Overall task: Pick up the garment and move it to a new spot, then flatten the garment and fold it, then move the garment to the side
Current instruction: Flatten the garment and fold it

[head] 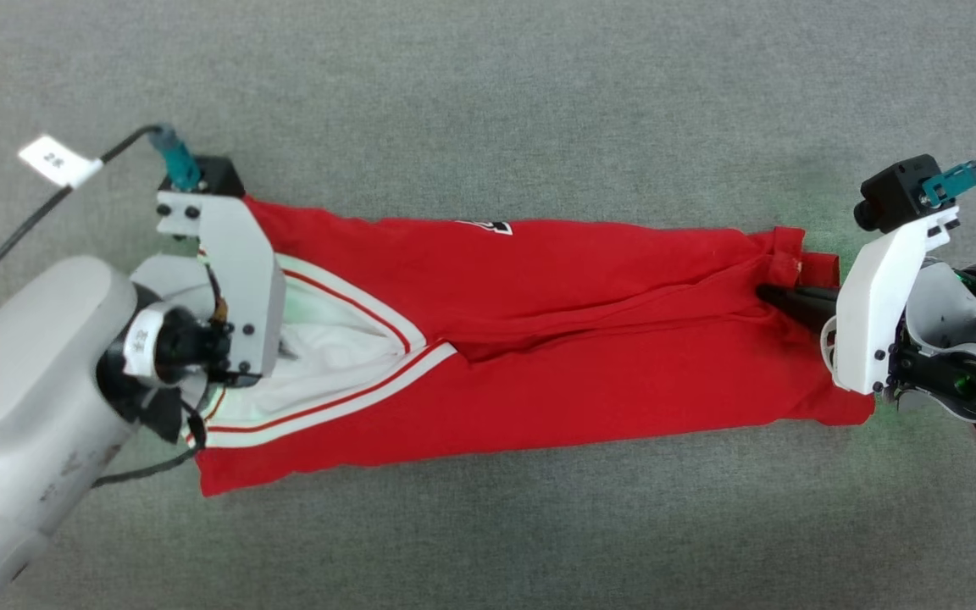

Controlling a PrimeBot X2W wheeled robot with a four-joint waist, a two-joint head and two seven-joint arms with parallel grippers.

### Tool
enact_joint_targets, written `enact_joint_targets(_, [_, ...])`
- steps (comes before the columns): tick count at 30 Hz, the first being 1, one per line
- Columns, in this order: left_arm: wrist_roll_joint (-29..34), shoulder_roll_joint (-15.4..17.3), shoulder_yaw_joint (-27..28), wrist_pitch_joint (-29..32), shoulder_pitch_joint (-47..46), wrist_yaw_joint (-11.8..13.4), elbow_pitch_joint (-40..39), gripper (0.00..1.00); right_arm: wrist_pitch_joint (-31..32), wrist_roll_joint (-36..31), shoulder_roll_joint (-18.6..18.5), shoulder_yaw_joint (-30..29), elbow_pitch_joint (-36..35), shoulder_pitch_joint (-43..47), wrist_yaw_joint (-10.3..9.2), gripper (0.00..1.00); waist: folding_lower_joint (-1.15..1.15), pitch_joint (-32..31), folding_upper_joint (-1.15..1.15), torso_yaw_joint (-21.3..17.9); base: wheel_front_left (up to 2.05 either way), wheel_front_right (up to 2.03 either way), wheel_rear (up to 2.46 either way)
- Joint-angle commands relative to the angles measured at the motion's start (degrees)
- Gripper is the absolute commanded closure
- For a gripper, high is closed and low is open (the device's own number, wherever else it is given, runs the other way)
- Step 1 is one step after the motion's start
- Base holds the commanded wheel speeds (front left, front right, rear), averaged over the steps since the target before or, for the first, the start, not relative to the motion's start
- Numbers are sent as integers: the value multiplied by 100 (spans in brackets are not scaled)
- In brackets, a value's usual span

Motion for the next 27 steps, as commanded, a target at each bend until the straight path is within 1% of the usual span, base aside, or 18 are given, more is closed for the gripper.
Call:
enact_joint_targets(1, [100, -53, -65, -64, -18, -6, 26, 0, 56, 29, 21, 50, 51, -2, 0, 100, 0, -8, 0, 27, 0, 0, 0])
enact_joint_targets(4, [187, 108, -54, 71, -141, 150, -141, 0, 168, 69, -8, 80, 159, 34, -1, 100, 0, -56, 0, 96, 0, 0, 0])
enact_joint_targets(7, [260, 239, -53, 196, -236, 321, -491, 0, 217, 116, -14, 65, 225, 73, -1, 100, 0, -129, 0, 172, 0, 0, 0])
enact_joint_targets(9, [280, 342, -22, 154, -183, 431, -777, 0, 244, 134, -5, 73, 280, 114, -1, 100, 0, -178, 0, 222, 0, 0, 0])
enact_joint_targets(10, [280, 342, -22, 154, -183, 431, -777, 0, 244, 134, -5, 73, 280, 114, -1, 100, 0, -178, 0, 222, 0, 0, 0])
enact_joint_targets(12, [367, 465, 31, 11, -76, 571, -1030, 0, 305, 125, 34, 103, 376, 162, 0, 100, 0, -223, 0, 260, 0, 0, 0])
enact_joint_targets(14, [346, 506, 96, -155, 91, 706, -1241, 0, 375, 80, 92, 159, 501, 189, 0, 100, 0, -264, 0, 292, 0, 0, 0])
enact_joint_targets(17, [322, 508, 213, -523, 335, 768, -1523, 0, 540, 55, 204, 236, 770, 247, 0, 100, 0, -338, 0, 348, 0, 0, 0])
enact_joint_targets(18, [303, 512, 262, -678, 434, 786, -1575, 0, 556, 0, 239, 262, 847, 225, 0, 90, 0, -363, 0, 360, 0, 0, 0])
enact_joint_targets(19, [302, 517, 298, -833, 549, 784, -1619, 0, 521, -36, 281, 242, 954, 193, -1, 69, 0, -397, 0, 368, 0, 0, 0])
enact_joint_targets(20, [301, 512, 327, -999, 661, 748, -1654, 0, 491, -67, 333, 200, 1057, 161, -2, 22, 0, -430, 0, 374, 0, 0, 0])
enact_joint_targets(21, [307, 511, 362, -1180, 771, 720, -1672, 0, 474, -97, 386, 168, 1160, 141, -2, 0, 0, -472, 0, 383, 0, 0, 0])
enact_joint_targets(22, [284, 497, 415, -1370, 887, 705, -1673, 0, 476, -121, 435, 160, 1226, 136, -2, 0, 0, -516, 0, 392, 0, 0, 0])
enact_joint_targets(23, [285, 484, 444, -1551, 993, 632, -1680, 0, 491, -137, 472, 152, 1286, 136, -5, 0, 0, -568, 0, 398, 0, 0, 0])
enact_joint_targets(24, [345, 490, 459, -1772, 1099, 562, -1682, 0, 550, -129, 487, 141, 1360, 164, -6, 0, 0, -630, 0, 399, 0, 0, 0])
enact_joint_targets(25, [343, 472, 517, -1985, 1219, 553, -1642, 0, 568, -118, 481, 129, 1382, 190, -6, 0, 0, -690, 0, 401, 0, 0, 0])
enact_joint_targets(27, [405, 427, 571, -2472, 1468, 429, -1617, 0, 504, -119, 489, 62, 1410, 219, -6, 0, 0, -821, 0, 386, 0, 0, 0])
